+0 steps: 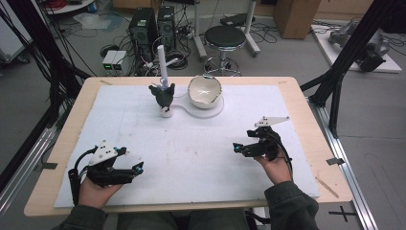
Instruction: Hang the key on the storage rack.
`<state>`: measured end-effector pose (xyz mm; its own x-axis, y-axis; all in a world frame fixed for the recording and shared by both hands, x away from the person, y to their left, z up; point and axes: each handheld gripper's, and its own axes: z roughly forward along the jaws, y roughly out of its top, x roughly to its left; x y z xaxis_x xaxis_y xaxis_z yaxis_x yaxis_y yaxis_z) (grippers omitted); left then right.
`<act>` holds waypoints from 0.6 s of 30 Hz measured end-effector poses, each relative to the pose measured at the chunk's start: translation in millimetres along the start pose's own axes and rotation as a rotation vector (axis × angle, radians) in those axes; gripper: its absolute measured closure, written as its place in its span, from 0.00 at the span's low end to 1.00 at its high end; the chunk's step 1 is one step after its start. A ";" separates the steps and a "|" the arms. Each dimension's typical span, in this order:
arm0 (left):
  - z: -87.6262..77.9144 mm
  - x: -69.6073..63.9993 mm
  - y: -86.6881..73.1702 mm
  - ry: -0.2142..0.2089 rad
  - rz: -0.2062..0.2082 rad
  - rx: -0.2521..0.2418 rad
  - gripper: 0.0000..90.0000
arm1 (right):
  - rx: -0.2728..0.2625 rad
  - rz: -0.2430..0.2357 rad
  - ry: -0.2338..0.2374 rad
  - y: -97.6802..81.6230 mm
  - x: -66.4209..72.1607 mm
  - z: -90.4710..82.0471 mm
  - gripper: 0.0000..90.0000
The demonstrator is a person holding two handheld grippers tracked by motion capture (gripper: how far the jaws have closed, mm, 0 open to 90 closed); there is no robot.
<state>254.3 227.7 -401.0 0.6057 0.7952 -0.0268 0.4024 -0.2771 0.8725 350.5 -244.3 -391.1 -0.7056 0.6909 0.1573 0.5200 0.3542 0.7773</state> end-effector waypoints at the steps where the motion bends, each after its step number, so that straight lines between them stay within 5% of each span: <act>1: 0.2 -0.1 -0.1 0.000 0.000 0.000 0.20 | -0.005 0.002 0.002 0.1 -0.2 0.0 0.15; 18: 0.0 -0.1 -0.7 0.000 0.006 0.007 0.20 | -0.010 0.003 0.005 -2.1 3.6 -3.2 0.15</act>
<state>254.0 227.8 -401.5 0.6084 0.7933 -0.0219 0.4035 -0.2854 0.8693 345.3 -244.5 -390.2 -0.7064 0.6889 0.1622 0.5170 0.3458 0.7830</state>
